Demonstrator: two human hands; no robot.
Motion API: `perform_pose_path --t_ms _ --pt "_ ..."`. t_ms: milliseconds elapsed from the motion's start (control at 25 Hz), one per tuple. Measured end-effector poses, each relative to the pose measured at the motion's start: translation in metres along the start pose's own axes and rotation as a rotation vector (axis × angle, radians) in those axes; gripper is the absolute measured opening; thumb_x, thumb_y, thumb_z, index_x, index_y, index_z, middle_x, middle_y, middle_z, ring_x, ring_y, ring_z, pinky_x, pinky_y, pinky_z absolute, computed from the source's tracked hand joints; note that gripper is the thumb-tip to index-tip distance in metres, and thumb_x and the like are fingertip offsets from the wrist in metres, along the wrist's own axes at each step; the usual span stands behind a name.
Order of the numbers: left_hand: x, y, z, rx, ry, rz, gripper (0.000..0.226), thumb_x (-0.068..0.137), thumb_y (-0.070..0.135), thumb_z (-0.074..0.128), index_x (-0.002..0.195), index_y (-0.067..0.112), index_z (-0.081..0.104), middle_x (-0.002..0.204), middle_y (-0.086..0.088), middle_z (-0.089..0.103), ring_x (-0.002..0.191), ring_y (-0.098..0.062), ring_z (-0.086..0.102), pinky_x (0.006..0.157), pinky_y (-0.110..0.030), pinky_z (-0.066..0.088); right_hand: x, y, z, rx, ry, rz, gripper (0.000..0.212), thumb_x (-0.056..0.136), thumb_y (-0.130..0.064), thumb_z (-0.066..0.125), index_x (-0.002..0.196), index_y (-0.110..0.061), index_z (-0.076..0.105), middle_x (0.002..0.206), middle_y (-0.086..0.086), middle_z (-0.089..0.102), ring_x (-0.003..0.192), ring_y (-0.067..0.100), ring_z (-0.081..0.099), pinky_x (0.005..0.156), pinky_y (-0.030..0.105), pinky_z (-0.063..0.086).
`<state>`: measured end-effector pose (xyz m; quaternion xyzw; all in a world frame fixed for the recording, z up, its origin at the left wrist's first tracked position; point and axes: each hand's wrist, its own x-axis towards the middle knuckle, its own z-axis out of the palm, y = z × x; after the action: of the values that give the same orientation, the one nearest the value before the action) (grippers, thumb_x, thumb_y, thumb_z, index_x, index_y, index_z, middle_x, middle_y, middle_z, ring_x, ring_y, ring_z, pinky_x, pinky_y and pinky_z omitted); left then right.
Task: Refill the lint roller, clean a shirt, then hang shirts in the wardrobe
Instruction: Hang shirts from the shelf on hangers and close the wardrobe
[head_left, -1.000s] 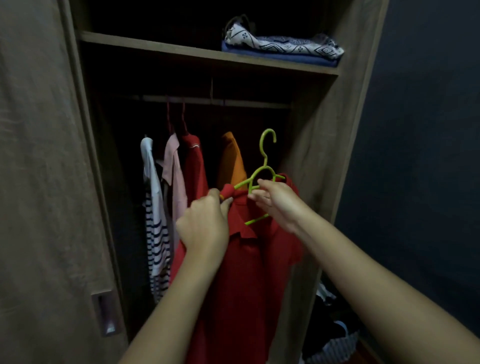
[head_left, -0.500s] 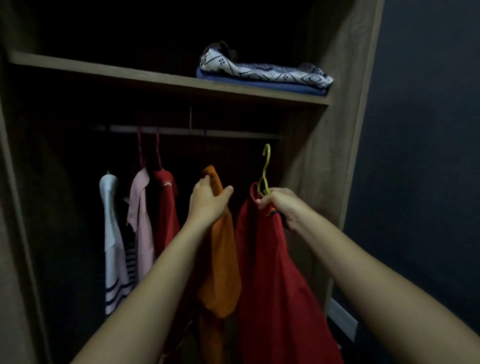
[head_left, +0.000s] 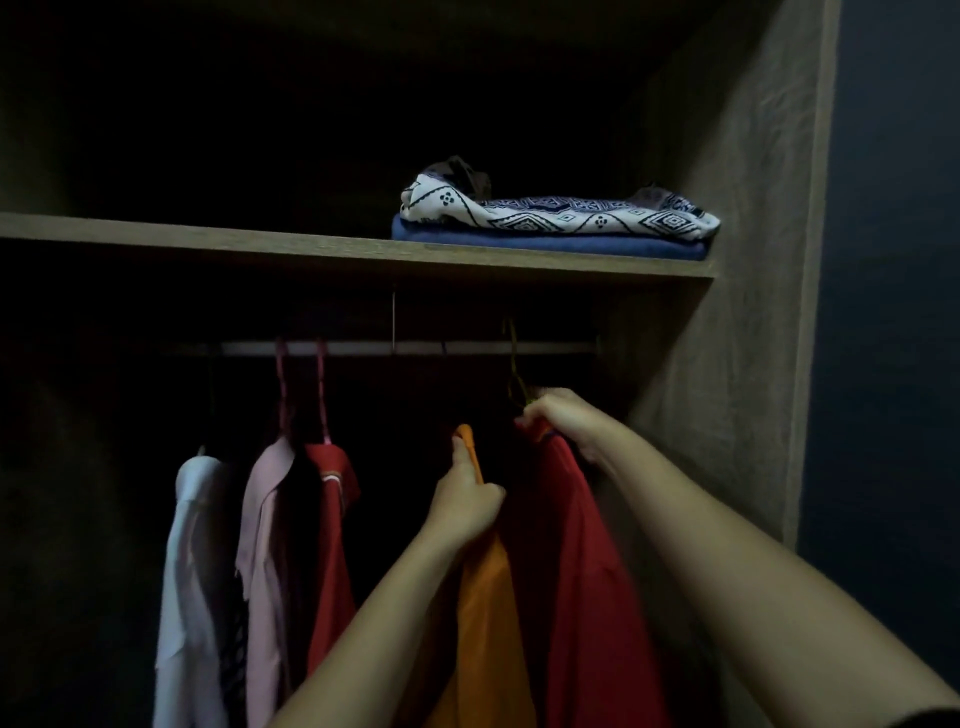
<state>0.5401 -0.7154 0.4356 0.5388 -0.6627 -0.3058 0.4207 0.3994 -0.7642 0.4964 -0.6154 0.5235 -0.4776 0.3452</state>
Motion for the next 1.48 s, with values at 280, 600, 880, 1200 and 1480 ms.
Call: perform_pose_path --t_ms 280,600,880,1200,1480 --pt "0.001 0.003 0.003 0.048 0.001 -0.015 0.086 0.087 0.015 0.05 0.149 0.021 -0.01 0.105 -0.005 0.056 0.084 -0.017 0.059 0.061 -0.022 0.046 0.016 0.019 0.004 -0.089 -0.016 0.073 0.025 0.084 0.003 0.043 0.104 0.001 0.058 0.084 0.016 0.061 0.074 0.024 0.06 0.061 0.03 0.05" --pt "-0.072 -0.097 0.052 0.047 0.268 0.058 0.064 0.089 0.006 0.053 0.145 0.017 0.025 0.096 -0.008 0.064 0.079 -0.024 0.066 0.068 -0.025 0.049 -0.105 0.129 0.027 -0.486 0.39 -0.034 0.067 0.085 -0.03 0.062 0.142 -0.023 0.027 0.122 0.013 0.062 0.11 0.033 0.059 0.091 0.036 0.046" --pt "-0.139 -0.175 0.112 0.257 0.109 0.067 0.018 0.095 0.012 0.049 0.107 0.007 0.062 0.093 -0.01 0.07 0.083 -0.022 0.068 0.07 -0.017 0.04 -0.167 0.255 0.03 -0.45 0.419 -0.001 0.026 0.09 -0.018 0.057 0.114 -0.009 0.061 0.101 0.014 0.071 0.081 0.019 0.066 0.076 0.026 0.051" --pt "-0.132 -0.127 0.049 0.173 0.471 0.455 0.05 0.09 0.039 0.045 0.129 0.009 0.053 0.121 -0.008 0.063 0.113 -0.006 0.051 0.099 -0.003 0.03 -0.172 0.172 0.039 -0.261 0.53 -0.477 0.055 0.088 -0.036 0.05 0.137 -0.016 0.037 0.139 -0.006 0.035 0.127 -0.001 0.032 0.102 0.005 0.024" --pt "-0.047 -0.056 -0.073 0.306 0.676 0.209 0.065 0.085 0.011 0.057 0.143 0.003 0.029 0.143 -0.02 0.041 0.133 -0.032 0.037 0.109 -0.03 0.027 -0.116 0.104 0.055 -0.189 0.436 -0.321 0.077 0.085 -0.033 0.063 0.145 -0.014 0.02 0.148 0.01 0.032 0.131 0.023 0.039 0.108 0.04 0.036"
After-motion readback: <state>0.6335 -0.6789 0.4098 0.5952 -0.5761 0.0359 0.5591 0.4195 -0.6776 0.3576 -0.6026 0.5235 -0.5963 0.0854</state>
